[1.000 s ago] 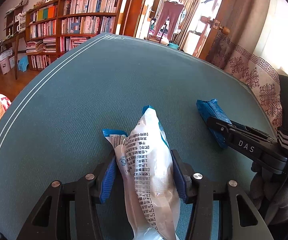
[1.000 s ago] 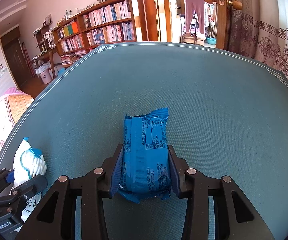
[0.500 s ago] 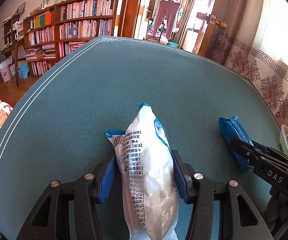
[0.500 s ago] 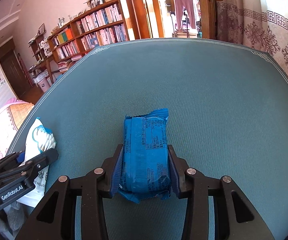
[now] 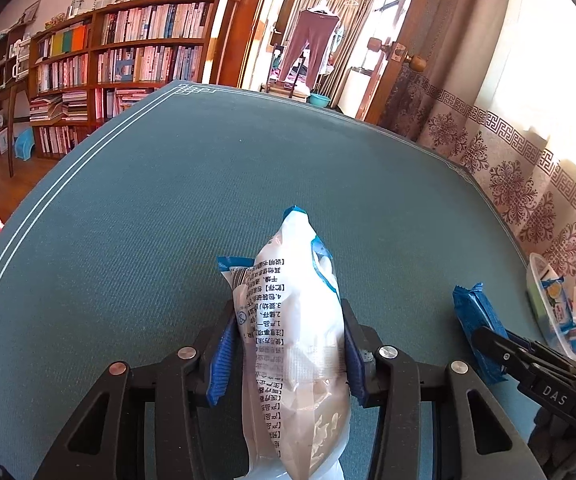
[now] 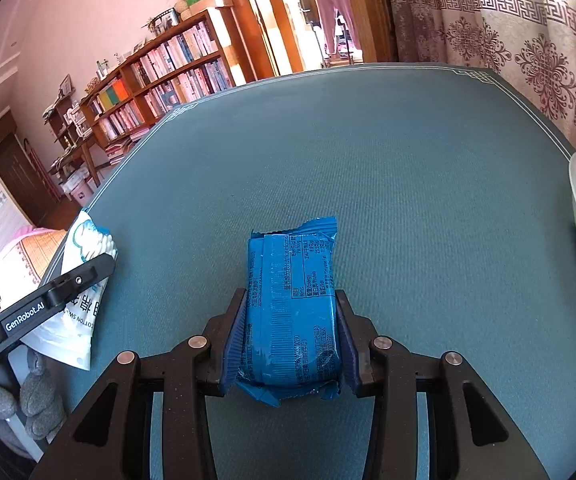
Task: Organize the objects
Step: 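Carry the dark blue packet into the bowl and release it with the right gripper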
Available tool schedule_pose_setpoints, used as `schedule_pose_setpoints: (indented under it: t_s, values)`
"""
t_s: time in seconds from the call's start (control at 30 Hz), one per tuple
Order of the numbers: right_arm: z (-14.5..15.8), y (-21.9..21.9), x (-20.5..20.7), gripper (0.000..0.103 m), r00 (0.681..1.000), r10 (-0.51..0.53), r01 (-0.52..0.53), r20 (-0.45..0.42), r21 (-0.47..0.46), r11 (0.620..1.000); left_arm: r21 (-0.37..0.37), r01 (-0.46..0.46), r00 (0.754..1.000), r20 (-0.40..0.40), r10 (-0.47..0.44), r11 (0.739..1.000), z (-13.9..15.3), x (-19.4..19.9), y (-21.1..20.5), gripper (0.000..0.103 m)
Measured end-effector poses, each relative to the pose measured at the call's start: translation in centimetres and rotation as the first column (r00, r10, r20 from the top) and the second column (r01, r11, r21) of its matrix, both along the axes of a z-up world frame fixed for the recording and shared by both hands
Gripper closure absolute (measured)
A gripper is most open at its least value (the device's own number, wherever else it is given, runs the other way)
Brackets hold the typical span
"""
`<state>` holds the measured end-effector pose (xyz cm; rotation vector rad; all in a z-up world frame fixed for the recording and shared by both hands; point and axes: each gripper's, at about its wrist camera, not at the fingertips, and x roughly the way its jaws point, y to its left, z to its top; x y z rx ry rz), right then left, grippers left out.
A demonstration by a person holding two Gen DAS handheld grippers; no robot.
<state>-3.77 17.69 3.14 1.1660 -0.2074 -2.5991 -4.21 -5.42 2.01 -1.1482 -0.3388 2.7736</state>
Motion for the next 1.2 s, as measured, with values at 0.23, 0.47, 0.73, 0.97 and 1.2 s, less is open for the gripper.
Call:
schedule_pose_setpoints:
  t_s: [0.23, 0.47, 0.73, 0.97, 1.2]
  values:
    - [0.8, 3.5, 1.9, 0.061, 0.998, -0.057, 0.056, -0.005, -0.031, 0.998, 0.007, 0.055, 0.998, 0.041, -0.055, 0.998, 0.3, 0.2, 2.7, 0.054]
    - [2.6, 9.0, 3.2, 0.061, 0.988, -0.147, 0.142, -0.042, -0.1, 0.985, -0.033, 0.143, 0.989, 0.041, -0.142, 0.989, 1.7, 0.3, 7.6, 0.054]
    - [5.7, 15.5, 4.8, 0.061, 0.95, -0.283, 0.264, -0.129, -0.147, 0.953, -0.074, 0.229, 0.973, 0.017, -0.229, 0.97, 3.8, 0.0, 12.7, 0.054]
    - [7.7, 19.5, 4.6, 0.061, 0.883, -0.406, 0.398, -0.234, -0.081, 0.914, -0.084, 0.287, 0.958, 0.052, -0.284, 0.954, 3.7, -0.6, 15.9, 0.054]
    - [6.8, 23.0, 2.8, 0.061, 0.825, -0.506, 0.515, -0.25, -0.033, 0.856, -0.111, 0.311, 0.95, 0.074, -0.305, 0.944, 3.3, -0.8, 17.7, 0.054]
